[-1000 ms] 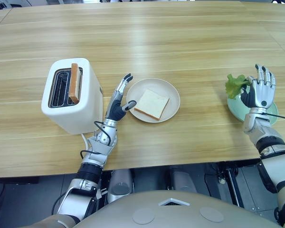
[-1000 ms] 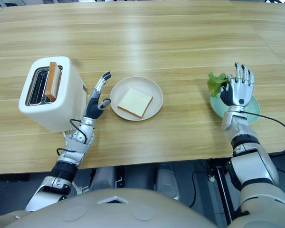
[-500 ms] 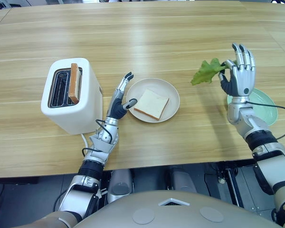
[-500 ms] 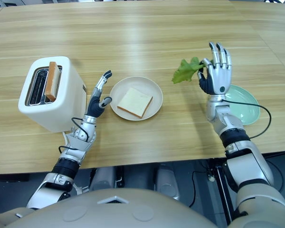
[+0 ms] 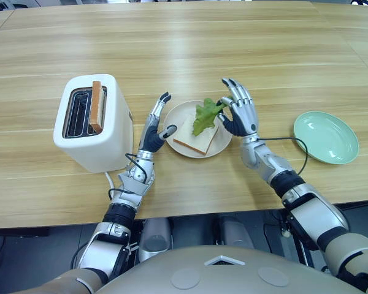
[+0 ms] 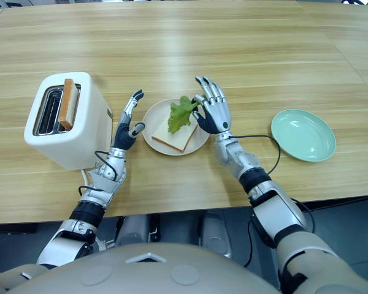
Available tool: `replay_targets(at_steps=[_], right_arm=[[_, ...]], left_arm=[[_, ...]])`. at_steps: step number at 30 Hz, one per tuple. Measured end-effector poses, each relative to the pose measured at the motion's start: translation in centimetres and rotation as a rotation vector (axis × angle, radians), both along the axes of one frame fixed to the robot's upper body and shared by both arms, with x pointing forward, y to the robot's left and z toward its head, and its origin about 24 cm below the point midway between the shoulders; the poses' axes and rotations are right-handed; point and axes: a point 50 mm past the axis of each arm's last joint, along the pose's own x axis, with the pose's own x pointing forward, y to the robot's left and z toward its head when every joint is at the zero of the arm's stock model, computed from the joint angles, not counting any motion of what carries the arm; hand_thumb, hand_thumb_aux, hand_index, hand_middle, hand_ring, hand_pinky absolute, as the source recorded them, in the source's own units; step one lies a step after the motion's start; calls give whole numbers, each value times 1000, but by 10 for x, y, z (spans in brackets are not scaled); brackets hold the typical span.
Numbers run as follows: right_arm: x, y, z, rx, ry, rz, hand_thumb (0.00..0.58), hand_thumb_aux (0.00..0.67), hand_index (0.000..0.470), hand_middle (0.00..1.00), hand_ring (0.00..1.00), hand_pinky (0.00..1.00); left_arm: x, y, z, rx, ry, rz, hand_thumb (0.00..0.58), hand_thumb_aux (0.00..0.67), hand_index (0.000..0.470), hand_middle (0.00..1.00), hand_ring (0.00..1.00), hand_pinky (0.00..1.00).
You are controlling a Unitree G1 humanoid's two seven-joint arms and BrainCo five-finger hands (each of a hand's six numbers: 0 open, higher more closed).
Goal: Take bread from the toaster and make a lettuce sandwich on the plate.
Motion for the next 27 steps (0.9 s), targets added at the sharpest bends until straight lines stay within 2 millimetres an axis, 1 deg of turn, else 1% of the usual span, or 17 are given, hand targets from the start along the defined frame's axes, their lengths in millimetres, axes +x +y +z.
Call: replay_targets(at_steps=[4, 9, 12, 14, 20, 27], right_arm=[[-3, 12, -1, 1, 0, 50, 580, 670, 460, 0, 0, 0], [-4, 15, -2, 6, 15, 67, 580, 670, 460, 0, 0, 0], [-5, 16, -13, -3, 66, 53, 580, 670, 460, 0, 0, 0], [-4, 13, -20, -23, 102, 34, 580, 670, 460, 0, 0, 0], [1, 6, -31, -74, 180, -19, 580, 670, 460, 0, 0, 0], [-3, 8, -47, -110, 271, -37, 580, 670, 460, 0, 0, 0]], left_arm=[[3, -1, 1, 3, -9, -4, 0, 0, 0, 0, 0, 0], [3, 0, -3, 4, 6, 1, 0, 0, 0, 0, 0, 0], [4, 0, -2, 3, 3, 1, 0, 0, 0, 0, 0, 0], [4, -1, -2, 2, 1, 0, 0, 0, 0, 0, 0, 0], [4, -1, -1, 1, -1, 1, 0, 0, 0, 0, 0, 0], [4, -1, -1, 0, -4, 3, 0, 0, 0, 0, 0, 0]])
